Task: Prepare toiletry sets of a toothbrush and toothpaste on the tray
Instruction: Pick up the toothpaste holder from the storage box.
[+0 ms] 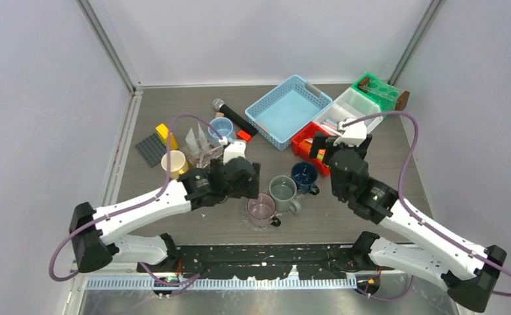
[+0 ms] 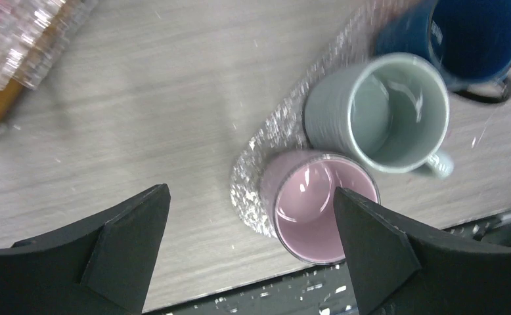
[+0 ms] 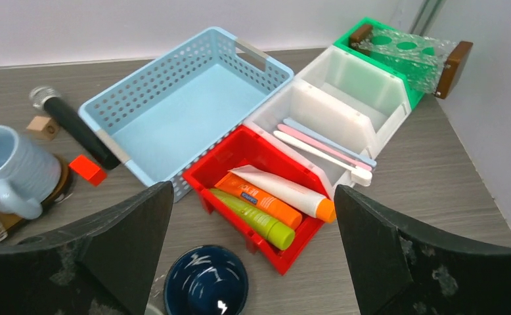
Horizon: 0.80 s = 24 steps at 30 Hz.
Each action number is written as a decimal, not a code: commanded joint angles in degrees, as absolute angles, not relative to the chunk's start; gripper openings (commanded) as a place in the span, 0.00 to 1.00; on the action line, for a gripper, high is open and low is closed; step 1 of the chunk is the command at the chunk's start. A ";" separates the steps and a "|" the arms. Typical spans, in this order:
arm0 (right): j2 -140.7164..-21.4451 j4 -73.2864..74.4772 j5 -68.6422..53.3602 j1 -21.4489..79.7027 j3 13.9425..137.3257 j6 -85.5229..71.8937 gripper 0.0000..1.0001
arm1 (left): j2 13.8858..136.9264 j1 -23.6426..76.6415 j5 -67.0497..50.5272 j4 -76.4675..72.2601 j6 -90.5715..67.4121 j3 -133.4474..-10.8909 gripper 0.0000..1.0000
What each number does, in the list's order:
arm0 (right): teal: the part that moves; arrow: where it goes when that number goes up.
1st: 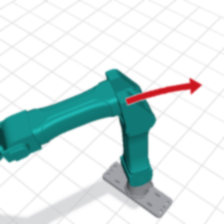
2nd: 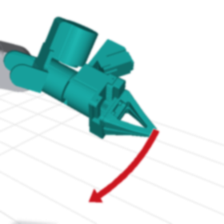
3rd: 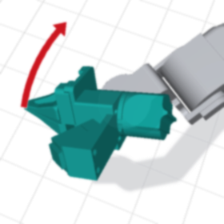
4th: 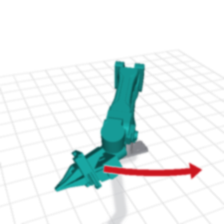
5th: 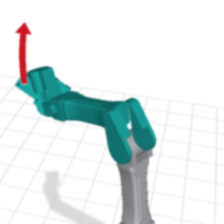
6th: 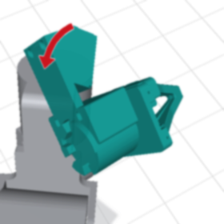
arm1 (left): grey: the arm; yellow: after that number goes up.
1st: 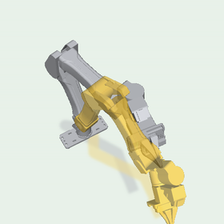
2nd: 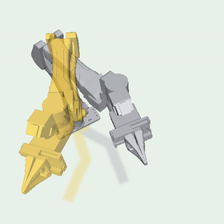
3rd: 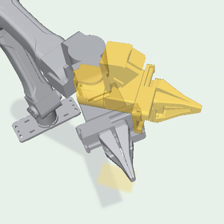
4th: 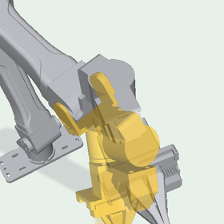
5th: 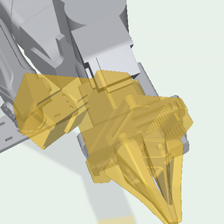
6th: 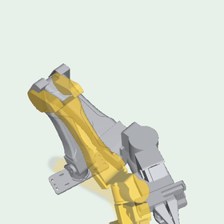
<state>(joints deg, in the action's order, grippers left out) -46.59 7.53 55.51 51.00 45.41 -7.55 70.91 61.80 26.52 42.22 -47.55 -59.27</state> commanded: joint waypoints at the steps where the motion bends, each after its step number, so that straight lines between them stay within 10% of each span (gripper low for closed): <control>1: -49.53 15.63 41.67 41.46 51.35 -16.20 1.00 | 64.49 55.33 27.64 41.65 -38.39 -63.02 1.00; 24: -88.44 18.67 38.93 -1.64 82.22 -21.75 0.91 | 50.27 25.93 24.60 33.08 -7.49 -65.01 1.00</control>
